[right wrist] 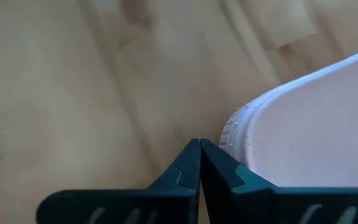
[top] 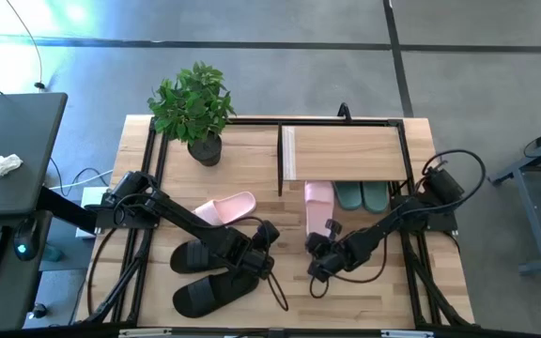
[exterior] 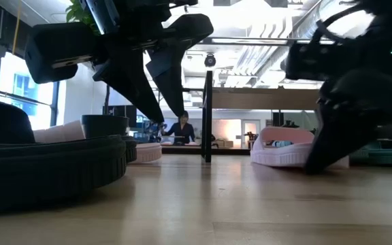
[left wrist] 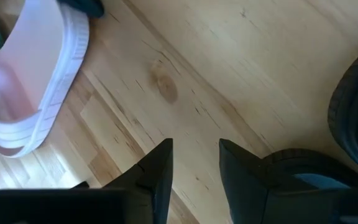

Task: Pick and place slides into the shelf
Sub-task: Put the right pink slide under the shelf

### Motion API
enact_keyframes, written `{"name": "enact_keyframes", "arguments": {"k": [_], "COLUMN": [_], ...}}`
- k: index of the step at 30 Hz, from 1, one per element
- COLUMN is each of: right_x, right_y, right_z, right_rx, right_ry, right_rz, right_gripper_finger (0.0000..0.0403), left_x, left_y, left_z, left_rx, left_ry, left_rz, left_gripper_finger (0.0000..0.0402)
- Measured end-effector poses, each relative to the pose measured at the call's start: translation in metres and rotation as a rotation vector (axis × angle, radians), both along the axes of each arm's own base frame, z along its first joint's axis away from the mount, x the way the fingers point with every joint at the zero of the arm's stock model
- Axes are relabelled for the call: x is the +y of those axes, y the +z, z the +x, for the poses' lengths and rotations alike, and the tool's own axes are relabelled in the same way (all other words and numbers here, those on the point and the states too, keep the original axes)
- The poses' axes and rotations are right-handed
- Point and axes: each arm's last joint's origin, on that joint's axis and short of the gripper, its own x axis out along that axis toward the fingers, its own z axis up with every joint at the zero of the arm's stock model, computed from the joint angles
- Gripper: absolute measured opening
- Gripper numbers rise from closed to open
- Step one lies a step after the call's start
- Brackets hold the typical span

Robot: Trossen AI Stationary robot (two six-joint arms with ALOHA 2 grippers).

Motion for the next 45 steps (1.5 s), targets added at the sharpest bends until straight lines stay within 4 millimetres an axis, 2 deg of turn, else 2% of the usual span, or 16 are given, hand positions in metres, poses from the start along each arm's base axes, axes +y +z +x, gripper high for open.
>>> {"name": "enact_keyframes", "arguments": {"k": [13, 27, 45], "right_x": [-0.031, -0.049, -0.068], "right_y": [-0.001, -0.002, -0.003], "right_z": [0.008, 0.006, 0.011], "right_rx": [0.061, 0.093, 0.097], "right_ry": [-0.086, -0.215, -0.298], "right_rz": [-0.055, -0.100, -0.100], "right_gripper_finger": [0.0000, 0.0000, 0.0000], "left_x": [0.000, 0.000, 0.000], "left_y": [0.000, -0.001, -0.001], "left_z": [0.000, 0.000, -0.001], "left_rx": [0.004, 0.006, 0.012], "left_ry": [0.000, 0.002, 0.020], "left_rz": [0.002, 0.001, -0.004], "left_gripper_finger": [0.0115, 0.0115, 0.0115]}}
